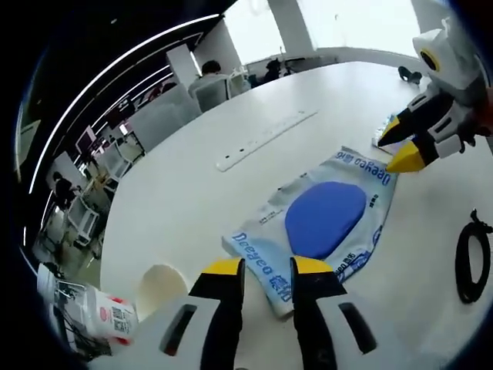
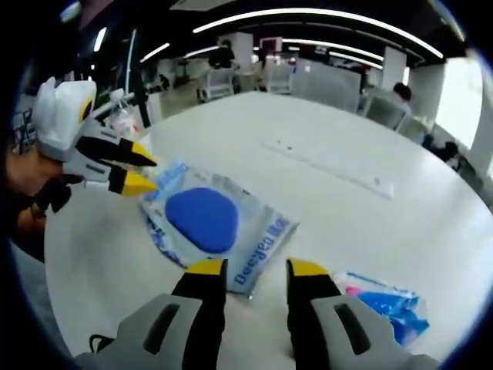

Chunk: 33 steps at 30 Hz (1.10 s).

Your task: Arrange the tabletop items into an orderly group along one side of the table until the central work area is clear of visible clutter.

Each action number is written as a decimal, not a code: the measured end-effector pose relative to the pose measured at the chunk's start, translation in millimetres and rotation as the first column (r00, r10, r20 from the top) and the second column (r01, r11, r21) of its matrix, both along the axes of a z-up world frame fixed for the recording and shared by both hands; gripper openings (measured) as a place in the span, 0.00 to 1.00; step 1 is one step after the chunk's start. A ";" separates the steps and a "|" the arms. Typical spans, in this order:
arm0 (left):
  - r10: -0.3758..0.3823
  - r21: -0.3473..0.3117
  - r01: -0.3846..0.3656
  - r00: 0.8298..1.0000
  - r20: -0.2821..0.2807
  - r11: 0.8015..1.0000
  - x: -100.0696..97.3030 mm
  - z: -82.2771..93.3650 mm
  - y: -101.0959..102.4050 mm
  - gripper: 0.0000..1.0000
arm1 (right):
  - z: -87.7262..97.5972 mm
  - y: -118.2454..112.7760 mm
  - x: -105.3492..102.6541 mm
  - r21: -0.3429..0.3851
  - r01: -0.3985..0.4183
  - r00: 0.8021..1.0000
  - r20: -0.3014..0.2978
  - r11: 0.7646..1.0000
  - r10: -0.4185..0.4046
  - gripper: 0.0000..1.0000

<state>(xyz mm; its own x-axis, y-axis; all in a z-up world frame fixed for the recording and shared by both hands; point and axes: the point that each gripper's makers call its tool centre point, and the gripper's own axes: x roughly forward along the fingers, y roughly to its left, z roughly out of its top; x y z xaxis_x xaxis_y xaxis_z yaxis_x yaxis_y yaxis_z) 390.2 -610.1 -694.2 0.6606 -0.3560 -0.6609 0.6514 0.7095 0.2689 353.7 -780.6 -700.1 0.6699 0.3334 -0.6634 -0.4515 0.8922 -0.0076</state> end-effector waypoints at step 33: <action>-0.067 -0.161 0.069 0.998 0.016 0.984 -29.3 62.6 -30.4 0.65 | 71.7 -9.4 -22.9 -0.047 0.022 0.996 0.090 0.999 -0.017 0.69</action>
<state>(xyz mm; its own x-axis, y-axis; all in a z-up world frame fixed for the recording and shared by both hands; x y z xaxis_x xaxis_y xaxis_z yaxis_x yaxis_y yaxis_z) 360.9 -640.5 -631.7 0.6374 -0.5022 -0.5844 0.6976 0.6982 0.1609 330.8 -790.0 -628.5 0.7334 0.2892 -0.6152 -0.4297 0.8985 -0.0898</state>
